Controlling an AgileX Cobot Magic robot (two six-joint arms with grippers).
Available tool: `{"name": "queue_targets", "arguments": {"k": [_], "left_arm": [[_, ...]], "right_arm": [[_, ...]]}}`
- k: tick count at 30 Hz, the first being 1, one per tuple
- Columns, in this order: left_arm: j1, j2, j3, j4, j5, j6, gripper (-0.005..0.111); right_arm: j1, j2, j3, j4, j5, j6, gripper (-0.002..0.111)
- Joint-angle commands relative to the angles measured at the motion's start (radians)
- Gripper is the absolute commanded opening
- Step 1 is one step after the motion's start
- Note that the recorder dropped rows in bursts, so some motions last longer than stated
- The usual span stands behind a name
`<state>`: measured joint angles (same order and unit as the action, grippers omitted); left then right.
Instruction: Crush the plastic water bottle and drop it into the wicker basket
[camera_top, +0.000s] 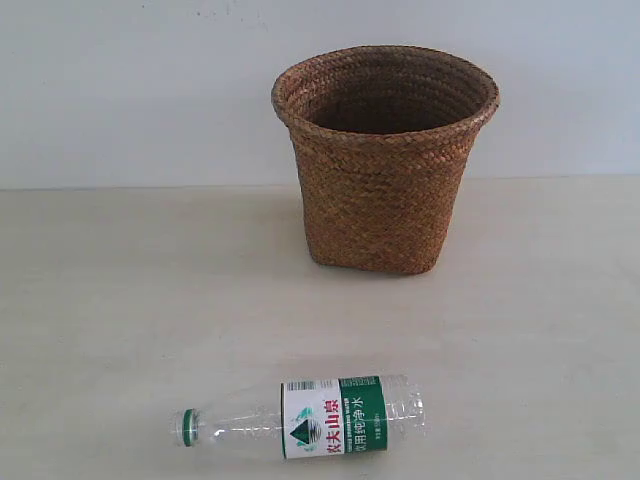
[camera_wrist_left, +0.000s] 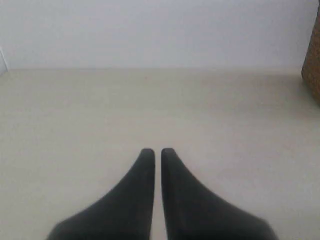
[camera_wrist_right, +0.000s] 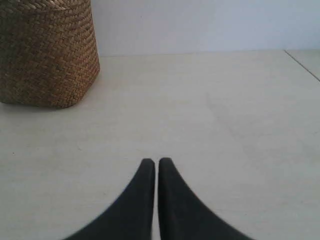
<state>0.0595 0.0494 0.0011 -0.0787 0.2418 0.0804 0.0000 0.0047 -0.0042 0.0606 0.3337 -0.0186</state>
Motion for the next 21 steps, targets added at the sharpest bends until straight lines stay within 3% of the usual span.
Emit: {"name": "queue_targets", "arguments": {"k": [1,7,11,14,16,21], "left_arm": [[-0.006,0.005,-0.001,-0.037,-0.170,-0.017,0.004],[-0.006,0.005,-0.001,-0.037,-0.516,-0.130,0.004],[-0.006,0.005,-0.001,-0.037,-0.709,-0.441,0.004],[-0.006,0.005,-0.001,-0.037,-0.808,-0.824,0.004],[-0.006,0.005,-0.001,-0.032,-0.864,-0.977,0.004],[-0.006,0.010,-0.109,-0.006,-1.044,-0.972,0.004]], "right_arm": [[-0.002,-0.005,0.004,-0.004,-0.004,-0.002,0.000],[-0.002,-0.005,0.004,-0.004,-0.004,-0.002,0.000],[-0.002,-0.005,0.004,-0.004,-0.004,-0.002,0.000],[-0.002,-0.005,0.004,-0.004,-0.004,-0.002,0.000],[-0.002,-0.005,0.004,-0.004,-0.004,-0.002,0.000],[-0.002,-0.005,0.004,-0.004,-0.004,-0.002,0.000]]}}
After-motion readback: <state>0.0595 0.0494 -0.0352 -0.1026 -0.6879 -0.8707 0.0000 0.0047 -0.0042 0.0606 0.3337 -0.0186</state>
